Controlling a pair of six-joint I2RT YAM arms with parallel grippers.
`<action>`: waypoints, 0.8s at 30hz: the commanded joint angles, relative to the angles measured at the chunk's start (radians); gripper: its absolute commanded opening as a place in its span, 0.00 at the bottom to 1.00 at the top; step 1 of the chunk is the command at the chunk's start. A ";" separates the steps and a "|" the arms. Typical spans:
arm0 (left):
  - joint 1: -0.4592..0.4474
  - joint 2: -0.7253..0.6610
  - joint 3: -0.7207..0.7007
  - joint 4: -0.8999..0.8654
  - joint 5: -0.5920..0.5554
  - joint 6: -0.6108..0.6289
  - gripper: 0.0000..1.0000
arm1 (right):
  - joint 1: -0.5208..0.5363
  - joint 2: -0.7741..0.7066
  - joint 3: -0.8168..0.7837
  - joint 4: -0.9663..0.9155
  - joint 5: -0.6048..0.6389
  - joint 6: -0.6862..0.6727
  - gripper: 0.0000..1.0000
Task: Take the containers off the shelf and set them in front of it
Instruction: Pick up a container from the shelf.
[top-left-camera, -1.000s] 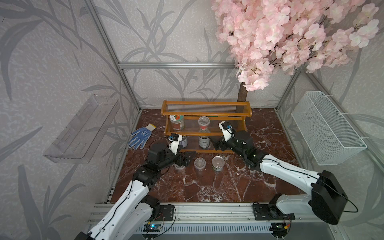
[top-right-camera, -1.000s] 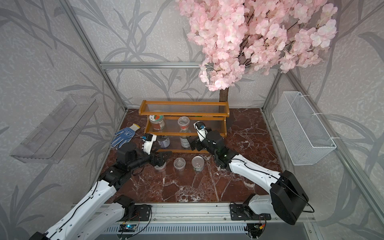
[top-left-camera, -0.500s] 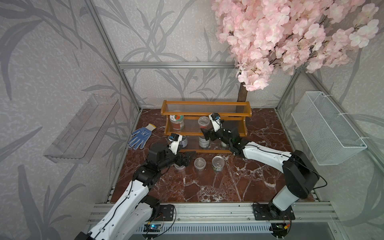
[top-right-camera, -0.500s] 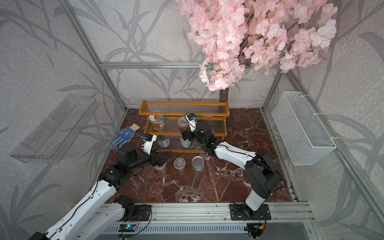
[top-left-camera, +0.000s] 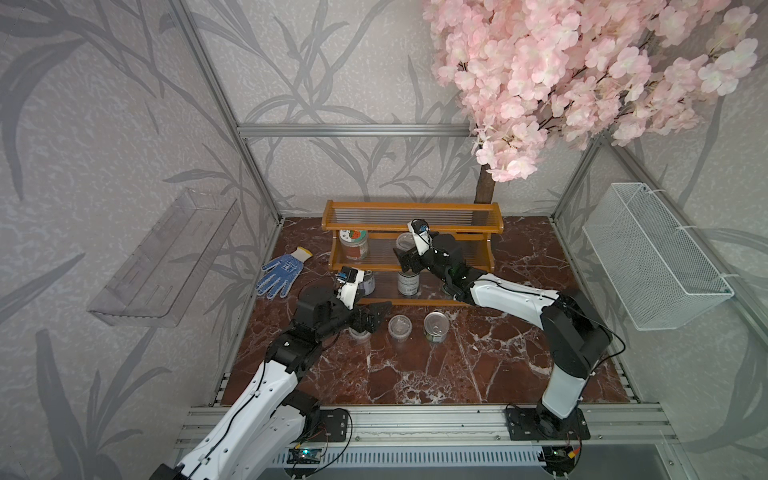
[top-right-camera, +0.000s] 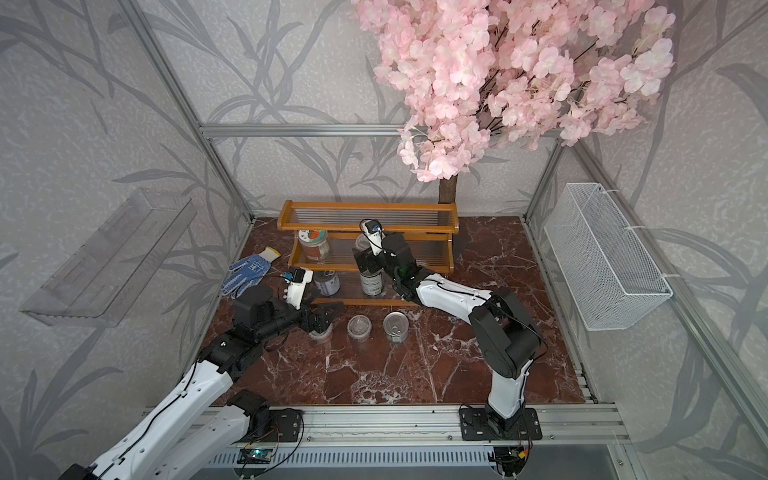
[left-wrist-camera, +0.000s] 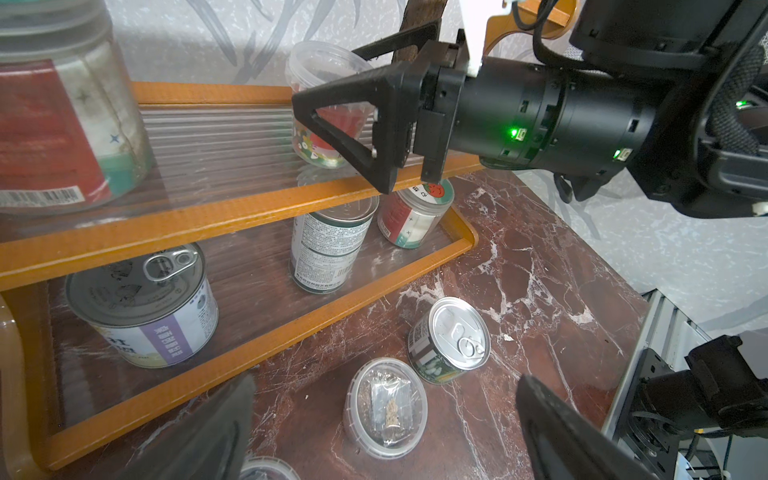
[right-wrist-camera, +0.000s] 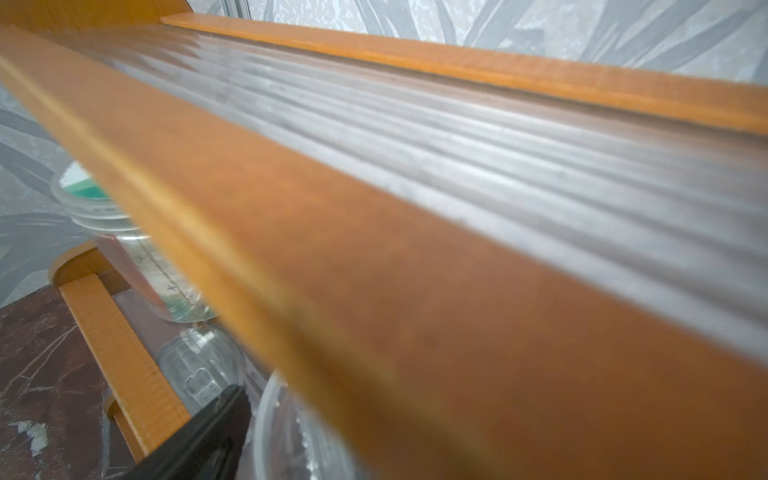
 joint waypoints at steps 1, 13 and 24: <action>0.007 -0.019 -0.017 0.024 -0.005 0.008 1.00 | -0.004 0.017 0.030 0.020 0.013 -0.001 0.95; 0.007 -0.038 -0.031 0.015 -0.007 0.008 1.00 | -0.007 0.006 0.024 0.011 -0.007 -0.014 0.73; 0.007 -0.028 -0.036 0.024 -0.007 0.010 1.00 | -0.006 -0.083 -0.045 0.009 -0.061 -0.007 0.69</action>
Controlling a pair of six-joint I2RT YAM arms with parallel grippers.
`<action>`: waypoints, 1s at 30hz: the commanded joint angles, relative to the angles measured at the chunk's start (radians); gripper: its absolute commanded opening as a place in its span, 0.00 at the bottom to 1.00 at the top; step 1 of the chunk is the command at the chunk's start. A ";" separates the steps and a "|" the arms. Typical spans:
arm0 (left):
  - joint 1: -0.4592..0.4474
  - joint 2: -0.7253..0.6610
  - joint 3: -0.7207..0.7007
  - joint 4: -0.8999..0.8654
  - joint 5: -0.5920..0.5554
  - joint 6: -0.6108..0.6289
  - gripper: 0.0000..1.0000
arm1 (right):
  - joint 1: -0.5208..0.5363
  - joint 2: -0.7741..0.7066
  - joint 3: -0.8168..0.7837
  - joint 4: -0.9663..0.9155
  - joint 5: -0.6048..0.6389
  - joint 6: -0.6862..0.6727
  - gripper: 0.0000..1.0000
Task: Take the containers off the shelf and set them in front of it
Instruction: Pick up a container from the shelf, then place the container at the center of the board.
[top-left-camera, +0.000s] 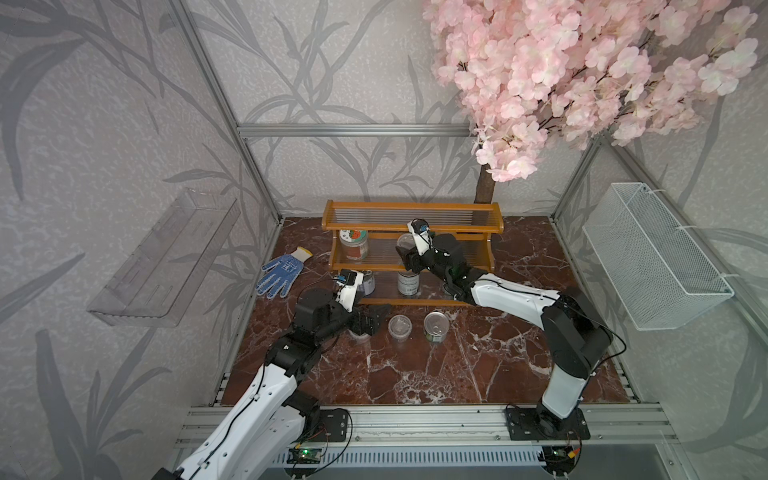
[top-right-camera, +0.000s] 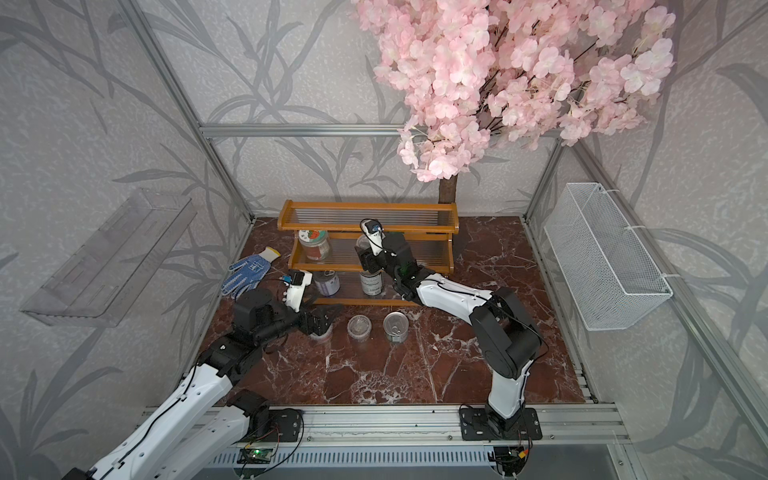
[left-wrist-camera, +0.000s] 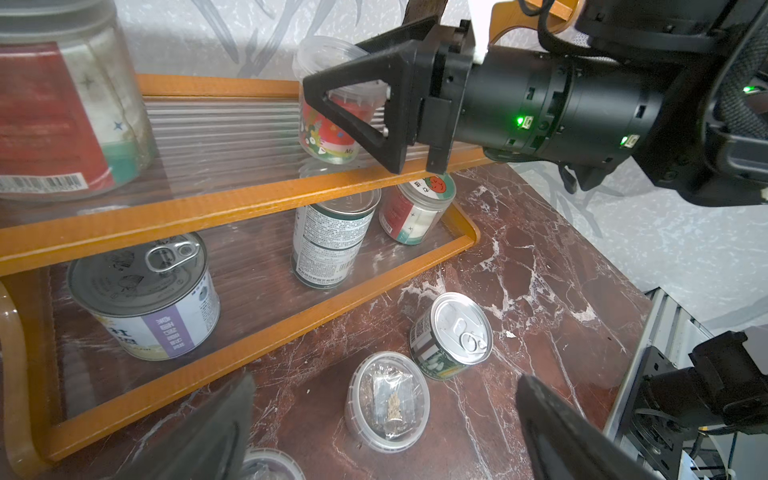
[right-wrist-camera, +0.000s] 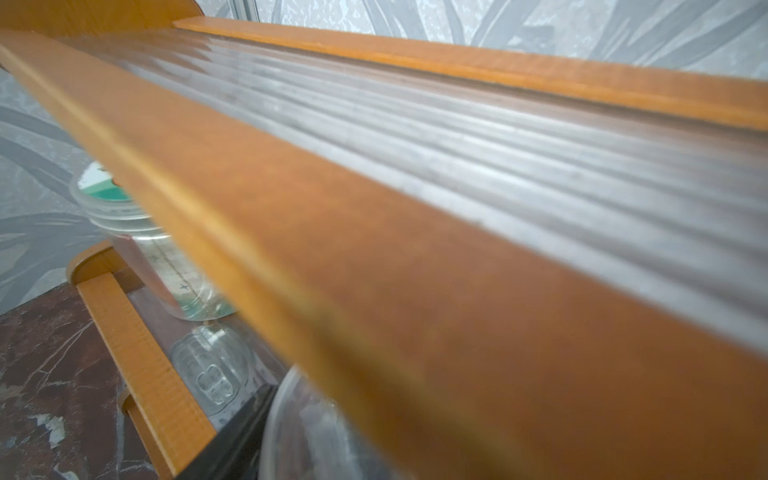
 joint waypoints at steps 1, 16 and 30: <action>0.007 -0.003 -0.011 0.024 -0.004 0.008 1.00 | -0.005 -0.070 -0.034 0.016 -0.035 -0.005 0.69; 0.007 0.000 -0.017 0.032 0.004 0.004 1.00 | 0.003 -0.307 -0.196 -0.045 -0.157 -0.012 0.69; 0.005 -0.004 -0.039 0.084 0.119 -0.035 1.00 | 0.051 -0.793 -0.551 -0.433 -0.038 0.045 0.69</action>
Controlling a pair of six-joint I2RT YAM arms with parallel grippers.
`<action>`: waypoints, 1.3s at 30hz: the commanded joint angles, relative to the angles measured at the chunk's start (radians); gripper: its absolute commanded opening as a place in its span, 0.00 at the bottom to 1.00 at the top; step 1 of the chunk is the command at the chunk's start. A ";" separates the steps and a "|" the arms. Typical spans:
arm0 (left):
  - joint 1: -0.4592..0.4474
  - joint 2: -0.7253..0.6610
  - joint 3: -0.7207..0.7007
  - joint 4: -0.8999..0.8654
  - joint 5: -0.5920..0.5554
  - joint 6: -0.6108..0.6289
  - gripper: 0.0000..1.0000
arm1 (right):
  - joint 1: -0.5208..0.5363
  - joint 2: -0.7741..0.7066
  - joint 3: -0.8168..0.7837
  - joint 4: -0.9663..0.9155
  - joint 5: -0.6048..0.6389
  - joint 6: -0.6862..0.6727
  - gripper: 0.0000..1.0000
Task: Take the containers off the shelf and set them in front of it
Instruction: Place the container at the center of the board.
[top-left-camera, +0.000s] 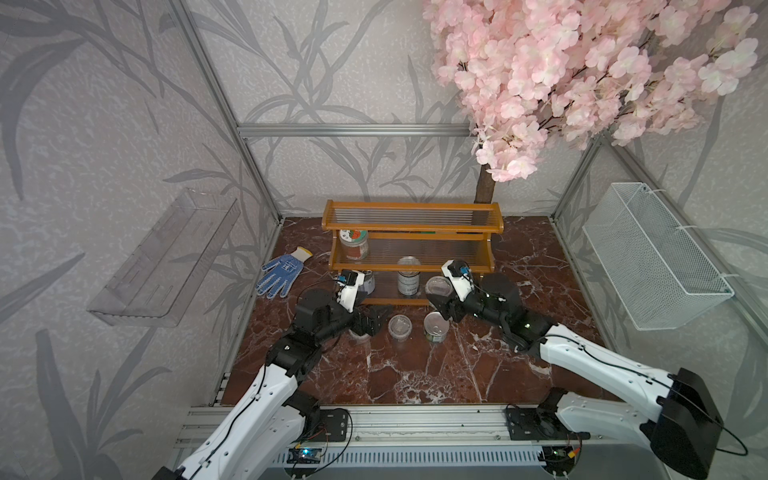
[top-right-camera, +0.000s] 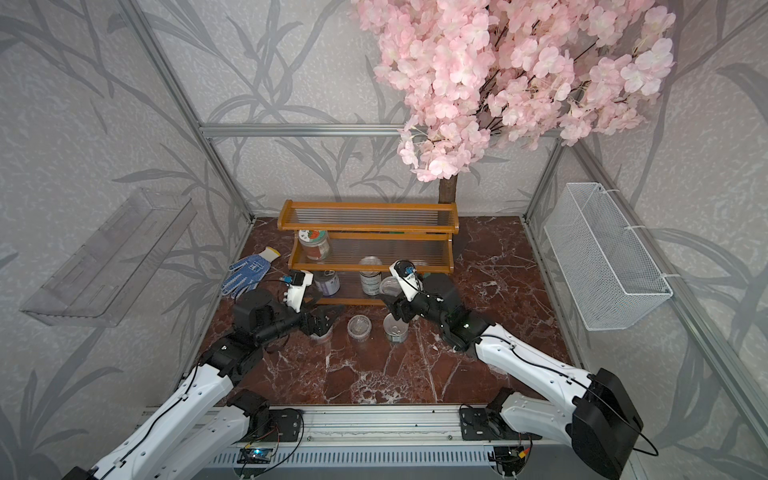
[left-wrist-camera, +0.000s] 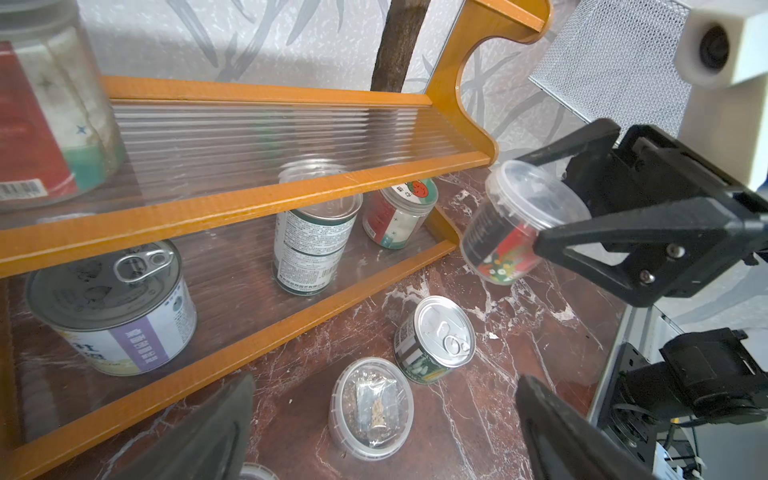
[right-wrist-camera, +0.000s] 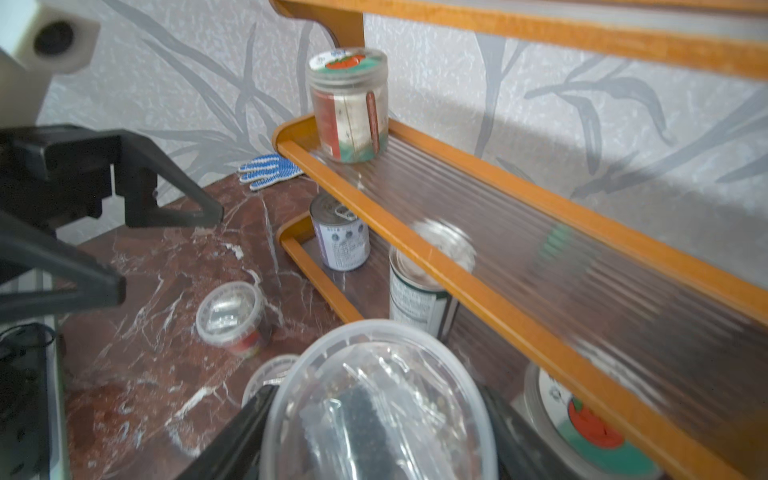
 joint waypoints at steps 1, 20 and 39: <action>0.004 -0.004 -0.017 0.034 0.058 -0.014 1.00 | 0.002 -0.104 -0.058 -0.141 0.105 0.050 0.69; 0.004 -0.014 -0.025 0.029 0.049 -0.015 1.00 | 0.001 -0.073 -0.354 0.056 0.346 0.265 0.69; 0.004 0.011 -0.014 0.010 0.042 0.007 1.00 | -0.002 0.034 -0.439 0.217 0.388 0.256 0.81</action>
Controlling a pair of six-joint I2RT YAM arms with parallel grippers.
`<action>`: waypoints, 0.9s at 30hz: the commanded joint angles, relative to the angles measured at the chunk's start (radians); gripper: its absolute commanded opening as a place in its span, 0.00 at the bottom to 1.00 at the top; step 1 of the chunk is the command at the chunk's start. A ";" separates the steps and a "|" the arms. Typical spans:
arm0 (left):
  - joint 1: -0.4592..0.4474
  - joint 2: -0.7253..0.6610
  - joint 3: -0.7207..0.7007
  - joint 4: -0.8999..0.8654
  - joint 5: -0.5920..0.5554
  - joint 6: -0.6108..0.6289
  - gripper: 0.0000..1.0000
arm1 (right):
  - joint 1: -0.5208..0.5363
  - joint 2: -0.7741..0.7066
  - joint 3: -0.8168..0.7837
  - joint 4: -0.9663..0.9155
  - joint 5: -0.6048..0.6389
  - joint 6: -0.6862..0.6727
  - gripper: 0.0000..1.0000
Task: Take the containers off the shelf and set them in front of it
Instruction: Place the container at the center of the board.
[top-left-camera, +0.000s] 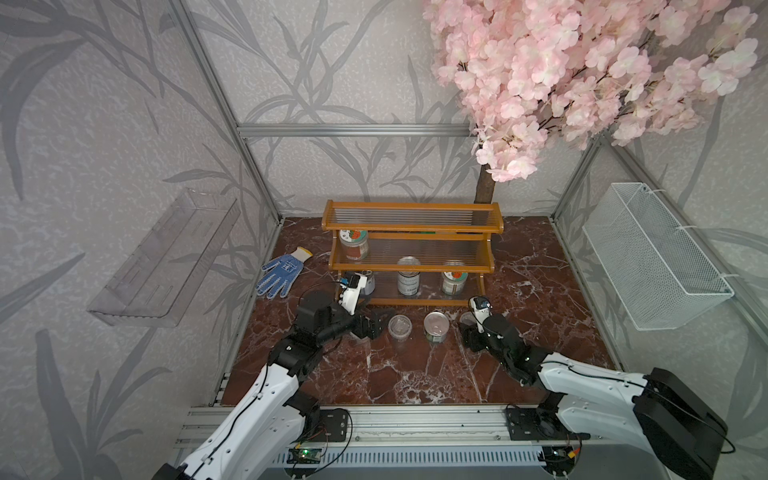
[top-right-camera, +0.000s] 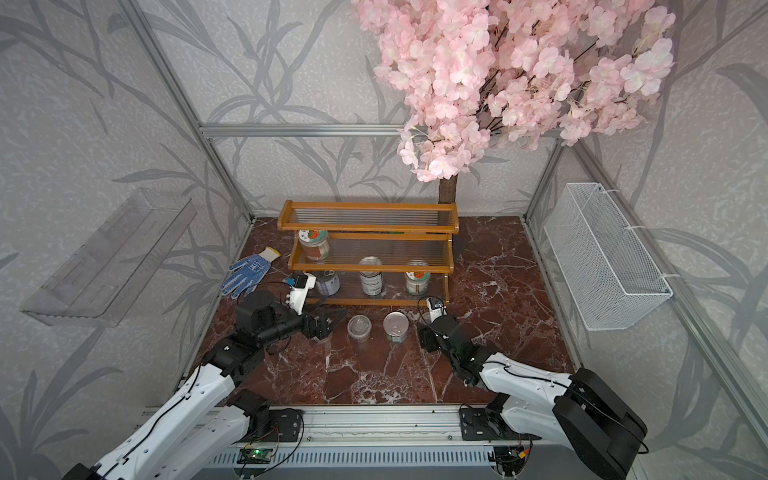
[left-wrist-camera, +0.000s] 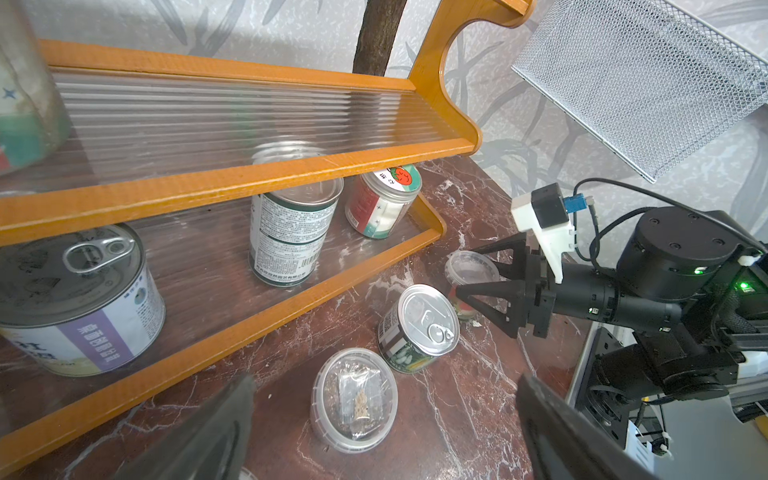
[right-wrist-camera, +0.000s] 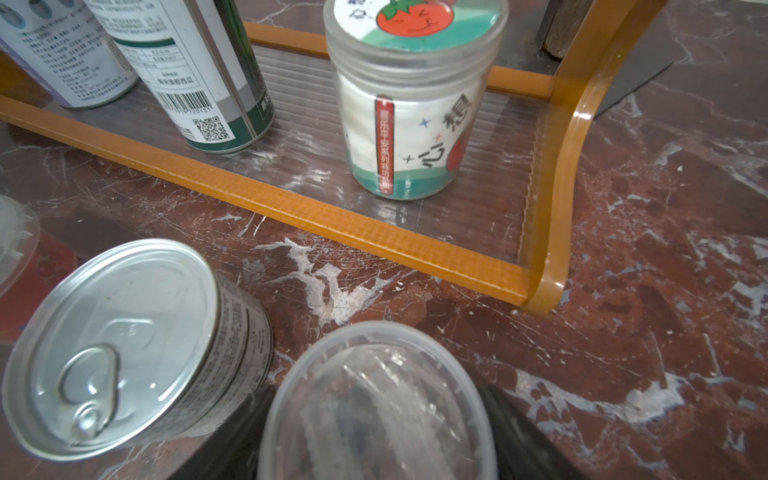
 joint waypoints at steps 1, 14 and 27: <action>0.004 0.003 0.001 -0.003 -0.001 0.018 1.00 | -0.002 0.003 -0.015 0.025 0.012 0.003 0.83; 0.004 -0.002 -0.002 -0.005 -0.018 0.014 1.00 | -0.011 -0.028 0.008 -0.033 0.037 -0.004 0.86; 0.004 0.046 0.041 0.005 -0.072 0.021 1.00 | -0.034 -0.161 0.112 -0.169 0.020 -0.044 0.97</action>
